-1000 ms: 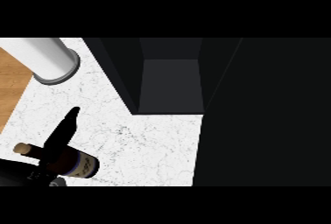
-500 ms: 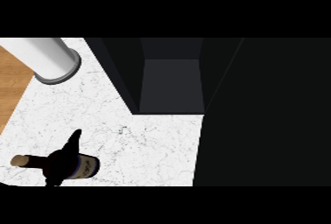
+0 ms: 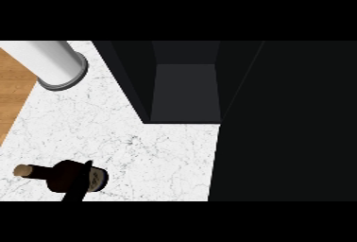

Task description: Pick up the wine, place it into the cabinet and close the cabinet

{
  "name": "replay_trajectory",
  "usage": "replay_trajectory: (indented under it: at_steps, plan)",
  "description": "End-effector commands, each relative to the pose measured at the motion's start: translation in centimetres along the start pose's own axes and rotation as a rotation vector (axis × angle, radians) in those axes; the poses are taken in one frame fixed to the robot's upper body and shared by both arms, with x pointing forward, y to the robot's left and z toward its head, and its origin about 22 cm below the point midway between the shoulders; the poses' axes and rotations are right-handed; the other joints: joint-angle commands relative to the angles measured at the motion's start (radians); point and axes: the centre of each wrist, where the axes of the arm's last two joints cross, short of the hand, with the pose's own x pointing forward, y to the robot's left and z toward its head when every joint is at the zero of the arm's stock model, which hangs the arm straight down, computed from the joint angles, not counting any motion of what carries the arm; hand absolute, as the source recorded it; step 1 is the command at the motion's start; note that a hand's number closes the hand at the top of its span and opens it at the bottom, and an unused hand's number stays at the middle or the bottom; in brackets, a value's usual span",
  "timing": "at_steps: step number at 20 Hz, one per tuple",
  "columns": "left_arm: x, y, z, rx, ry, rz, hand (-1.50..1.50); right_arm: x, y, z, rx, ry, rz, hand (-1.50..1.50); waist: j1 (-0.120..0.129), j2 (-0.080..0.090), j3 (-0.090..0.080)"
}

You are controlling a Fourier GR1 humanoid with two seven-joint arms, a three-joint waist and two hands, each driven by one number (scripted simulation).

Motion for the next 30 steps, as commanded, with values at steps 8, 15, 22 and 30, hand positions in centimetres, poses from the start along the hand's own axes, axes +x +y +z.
replay_trajectory:
  at_steps: [8, 15, 22, 30]
  plan:
    - [-1.8, -0.5, 0.0, -0.013, 0.063, 0.043, -1.50, 2.7, 0.4, 1.7, 0.018, -0.036, -0.051, -1.50, -0.002, -0.003, -0.001]
    - [-2.5, -2.9, -1.0, -0.053, 0.112, 0.030, -1.50, 2.3, 0.0, 0.7, 0.006, -0.033, -0.047, -1.50, 0.000, -0.002, -0.003]
    - [-2.8, -3.6, 0.7, -0.076, 0.112, 0.022, -1.50, 1.5, 1.0, 1.6, 0.020, -0.039, -0.069, -1.50, -0.001, -0.005, -0.004]
    - [-2.3, -3.6, -0.3, -0.091, 0.168, 0.044, -1.50, 0.8, 0.4, 1.4, 0.025, -0.033, -0.048, -1.50, 0.003, -0.005, -0.004]
